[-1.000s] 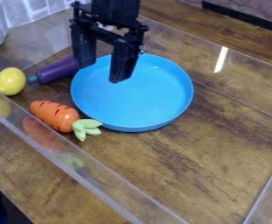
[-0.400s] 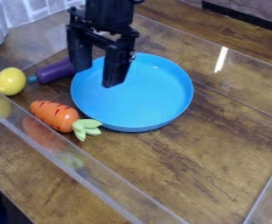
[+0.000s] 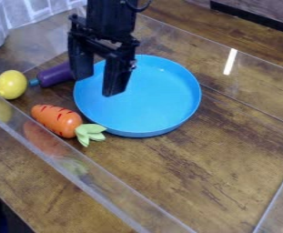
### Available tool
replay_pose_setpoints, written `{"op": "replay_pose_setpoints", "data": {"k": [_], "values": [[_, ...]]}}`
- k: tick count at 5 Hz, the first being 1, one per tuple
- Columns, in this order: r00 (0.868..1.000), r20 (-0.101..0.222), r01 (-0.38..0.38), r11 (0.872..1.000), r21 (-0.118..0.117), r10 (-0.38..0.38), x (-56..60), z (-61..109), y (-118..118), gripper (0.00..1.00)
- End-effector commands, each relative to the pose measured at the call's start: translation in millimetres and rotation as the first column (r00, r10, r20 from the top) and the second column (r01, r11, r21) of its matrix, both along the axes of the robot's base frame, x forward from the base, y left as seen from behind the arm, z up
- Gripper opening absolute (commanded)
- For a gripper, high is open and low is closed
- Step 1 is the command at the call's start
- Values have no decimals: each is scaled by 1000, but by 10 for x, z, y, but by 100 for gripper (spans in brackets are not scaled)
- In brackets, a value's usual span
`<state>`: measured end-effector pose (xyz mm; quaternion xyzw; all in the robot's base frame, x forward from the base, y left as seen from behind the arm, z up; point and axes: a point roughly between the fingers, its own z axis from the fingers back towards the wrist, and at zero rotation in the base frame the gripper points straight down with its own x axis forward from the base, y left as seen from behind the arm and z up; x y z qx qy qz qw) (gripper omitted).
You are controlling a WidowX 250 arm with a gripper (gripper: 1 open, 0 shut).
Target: Remove the carrot from inside the blue tray and put it on the table
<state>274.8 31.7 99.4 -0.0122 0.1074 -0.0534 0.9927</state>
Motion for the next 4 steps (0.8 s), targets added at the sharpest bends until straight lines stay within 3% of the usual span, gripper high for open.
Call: {"op": "replay_pose_setpoints", "data": {"k": [1,4], "values": [[1000,30,8,1000,3,-8,16,41,92,100],[994,19,105,994,-3,-105,-19,-78,174,100]]}}
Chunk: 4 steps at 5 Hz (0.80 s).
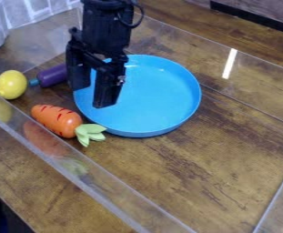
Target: Remove the carrot from inside the blue tray and put it on the table
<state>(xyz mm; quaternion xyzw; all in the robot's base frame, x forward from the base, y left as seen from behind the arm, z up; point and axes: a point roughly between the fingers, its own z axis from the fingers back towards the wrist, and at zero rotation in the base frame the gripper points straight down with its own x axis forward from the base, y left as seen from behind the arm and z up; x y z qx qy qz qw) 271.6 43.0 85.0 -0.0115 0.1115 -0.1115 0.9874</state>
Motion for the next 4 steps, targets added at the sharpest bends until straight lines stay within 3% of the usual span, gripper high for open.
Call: {"op": "replay_pose_setpoints", "data": {"k": [1,4], "values": [[999,25,25,1000,5,-26,-4,29,97,100],[980,24,196,981,5,-196,-82,-63,250,100]]}}
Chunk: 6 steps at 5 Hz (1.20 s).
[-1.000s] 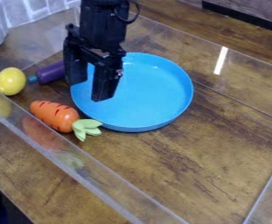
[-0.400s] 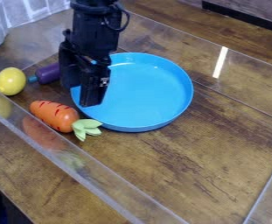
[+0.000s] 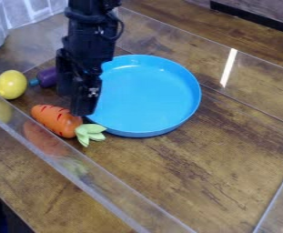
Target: Remove the carrot from inside the blue tray and put it on the table
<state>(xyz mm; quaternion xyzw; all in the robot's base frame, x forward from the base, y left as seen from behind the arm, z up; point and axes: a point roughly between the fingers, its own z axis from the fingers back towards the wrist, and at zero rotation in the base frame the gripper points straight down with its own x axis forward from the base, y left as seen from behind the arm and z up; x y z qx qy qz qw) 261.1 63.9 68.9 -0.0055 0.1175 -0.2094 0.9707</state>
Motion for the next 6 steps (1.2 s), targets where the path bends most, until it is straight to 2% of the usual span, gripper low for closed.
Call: {"op": "replay_pose_setpoints", "data": {"k": [1,3,4,6], "values": [[999,39,17,1000,9,-18,-19,74,97,100],[997,2,82,996,25,-82,61,-128,113,100],[994,-4,113,993,30,-113,97,-182,131,100],[994,3,109,993,39,-109,158,-83,213,100]]}}
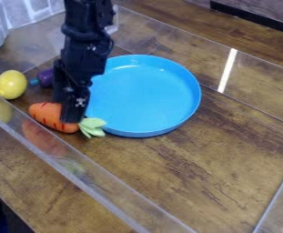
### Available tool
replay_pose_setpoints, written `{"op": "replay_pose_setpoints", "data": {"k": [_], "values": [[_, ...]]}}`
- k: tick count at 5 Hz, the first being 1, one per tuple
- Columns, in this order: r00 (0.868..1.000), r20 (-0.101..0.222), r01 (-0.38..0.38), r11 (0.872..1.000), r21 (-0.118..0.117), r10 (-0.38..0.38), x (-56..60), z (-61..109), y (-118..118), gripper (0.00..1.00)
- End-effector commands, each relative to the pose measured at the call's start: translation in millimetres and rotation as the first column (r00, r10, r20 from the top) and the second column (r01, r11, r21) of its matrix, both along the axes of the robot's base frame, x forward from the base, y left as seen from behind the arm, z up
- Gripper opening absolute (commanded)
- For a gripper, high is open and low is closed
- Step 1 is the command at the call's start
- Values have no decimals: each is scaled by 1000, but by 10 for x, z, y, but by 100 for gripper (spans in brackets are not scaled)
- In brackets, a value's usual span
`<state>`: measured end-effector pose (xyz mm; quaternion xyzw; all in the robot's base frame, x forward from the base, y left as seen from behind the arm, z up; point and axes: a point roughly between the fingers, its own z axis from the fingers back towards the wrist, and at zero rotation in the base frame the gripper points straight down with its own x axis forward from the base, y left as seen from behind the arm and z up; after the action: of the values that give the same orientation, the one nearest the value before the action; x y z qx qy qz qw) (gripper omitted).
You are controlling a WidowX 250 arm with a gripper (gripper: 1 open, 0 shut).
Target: Remove the carrot from inside the blue tray and put it on the table
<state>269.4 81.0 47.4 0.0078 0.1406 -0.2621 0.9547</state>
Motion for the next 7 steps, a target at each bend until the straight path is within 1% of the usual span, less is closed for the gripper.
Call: {"op": "replay_pose_setpoints", "data": {"k": [1,2,3,4,5,6,7], "values": [[998,60,-8,1000,13,8,80,187,92,100],[998,63,-18,1000,8,17,77,204,127,100],[998,59,-27,1000,4,26,73,201,166,100],[998,55,-23,1000,3,22,78,156,156,100],[999,48,-20,1000,0,20,65,69,148,100],[999,38,-18,1000,3,18,49,-9,142,100],[999,28,-15,1000,4,15,31,-6,130,100]]}}
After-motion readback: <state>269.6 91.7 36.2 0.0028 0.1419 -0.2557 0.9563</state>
